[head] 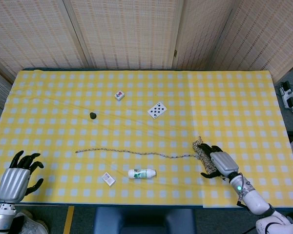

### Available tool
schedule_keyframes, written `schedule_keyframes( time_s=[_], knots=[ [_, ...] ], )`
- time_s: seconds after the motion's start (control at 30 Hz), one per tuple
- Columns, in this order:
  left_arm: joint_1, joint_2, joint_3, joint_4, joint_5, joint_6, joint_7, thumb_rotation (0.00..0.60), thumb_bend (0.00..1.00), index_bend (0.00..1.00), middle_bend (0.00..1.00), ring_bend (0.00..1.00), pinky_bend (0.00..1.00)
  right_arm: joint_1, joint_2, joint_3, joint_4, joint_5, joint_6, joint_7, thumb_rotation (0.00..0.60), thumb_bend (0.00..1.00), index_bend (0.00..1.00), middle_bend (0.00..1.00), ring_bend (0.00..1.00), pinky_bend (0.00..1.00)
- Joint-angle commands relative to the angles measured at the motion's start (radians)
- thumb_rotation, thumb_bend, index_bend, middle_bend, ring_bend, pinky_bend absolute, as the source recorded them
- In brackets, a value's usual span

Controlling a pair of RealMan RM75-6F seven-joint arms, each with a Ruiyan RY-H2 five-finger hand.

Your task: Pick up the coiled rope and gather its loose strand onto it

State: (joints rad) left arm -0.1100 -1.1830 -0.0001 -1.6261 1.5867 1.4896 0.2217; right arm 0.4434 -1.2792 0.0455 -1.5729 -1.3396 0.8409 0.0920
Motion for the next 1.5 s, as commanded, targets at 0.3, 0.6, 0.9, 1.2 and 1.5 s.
schedule_keyframes(
  time_s=[0.3, 0.6, 0.9, 1.2, 1.5],
  knots=[
    [-0.003, 0.004, -0.001, 0.003, -0.004, -0.006, -0.013, 0.6, 0.28, 0.47, 0.26, 0.26, 0.13, 0.012, -0.048, -0.036, 0.017, -0.171, 0.108, 0.003, 0.576, 0.27, 0.0, 0.08, 0.17, 0.06],
    [-0.01, -0.001, -0.001, 0.002, -0.002, -0.017, -0.01, 0.6, 0.28, 0.47, 0.26, 0.26, 0.13, -0.039, -0.066, -0.034, 0.071, -0.053, 0.148, -0.139, 0.6, 0.27, 0.0, 0.08, 0.17, 0.06],
    [-0.014, 0.0, -0.002, -0.003, -0.007, -0.023, -0.005, 0.6, 0.28, 0.47, 0.26, 0.26, 0.13, -0.021, -0.145, 0.007, 0.179, 0.021, 0.135, -0.179, 0.6, 0.27, 0.0, 0.08, 0.17, 0.06],
    [-0.019, 0.0, -0.004, -0.005, -0.013, -0.031, -0.004, 0.6, 0.28, 0.47, 0.26, 0.26, 0.13, 0.034, -0.194, 0.076, 0.301, 0.095, 0.104, -0.231, 0.6, 0.27, 0.0, 0.08, 0.19, 0.06],
    [-0.021, -0.002, -0.004, -0.001, -0.024, -0.041, -0.005, 0.6, 0.28, 0.47, 0.26, 0.26, 0.13, 0.041, -0.16, 0.067, 0.252, 0.071, 0.107, -0.217, 0.6, 0.27, 0.04, 0.16, 0.23, 0.07]
  ],
)
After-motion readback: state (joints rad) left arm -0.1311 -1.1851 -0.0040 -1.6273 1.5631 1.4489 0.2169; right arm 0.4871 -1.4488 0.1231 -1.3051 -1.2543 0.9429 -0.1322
